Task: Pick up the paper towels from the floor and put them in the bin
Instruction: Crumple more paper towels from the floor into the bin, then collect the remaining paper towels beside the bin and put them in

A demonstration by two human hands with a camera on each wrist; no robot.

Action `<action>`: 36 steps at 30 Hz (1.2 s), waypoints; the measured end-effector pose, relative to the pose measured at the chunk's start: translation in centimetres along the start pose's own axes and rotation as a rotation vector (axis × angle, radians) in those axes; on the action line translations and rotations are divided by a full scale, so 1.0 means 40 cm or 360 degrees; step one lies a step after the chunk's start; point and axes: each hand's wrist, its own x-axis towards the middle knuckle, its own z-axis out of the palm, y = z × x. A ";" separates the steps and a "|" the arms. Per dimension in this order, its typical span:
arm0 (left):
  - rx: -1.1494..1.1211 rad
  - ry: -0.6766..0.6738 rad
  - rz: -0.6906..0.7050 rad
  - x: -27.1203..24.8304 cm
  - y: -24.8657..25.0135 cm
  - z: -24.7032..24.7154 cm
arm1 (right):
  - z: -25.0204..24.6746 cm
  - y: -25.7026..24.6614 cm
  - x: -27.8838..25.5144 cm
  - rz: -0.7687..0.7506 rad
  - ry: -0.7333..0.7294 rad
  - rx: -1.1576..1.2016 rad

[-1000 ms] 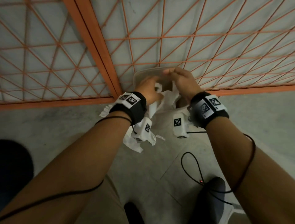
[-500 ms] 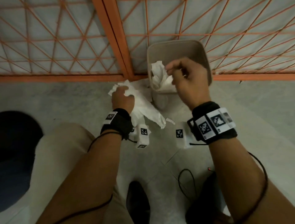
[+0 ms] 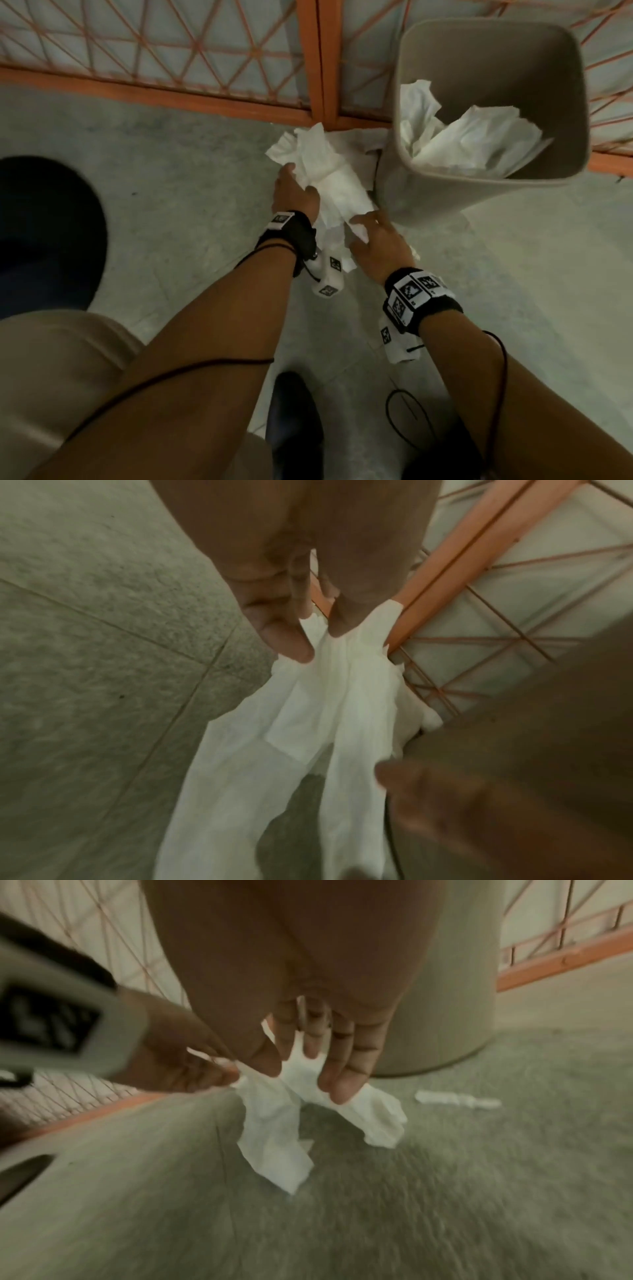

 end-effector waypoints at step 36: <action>-0.0801 -0.0086 0.0217 -0.293 0.301 -0.156 | -0.361 -0.197 -0.176 0.0109 0.0121 0.0686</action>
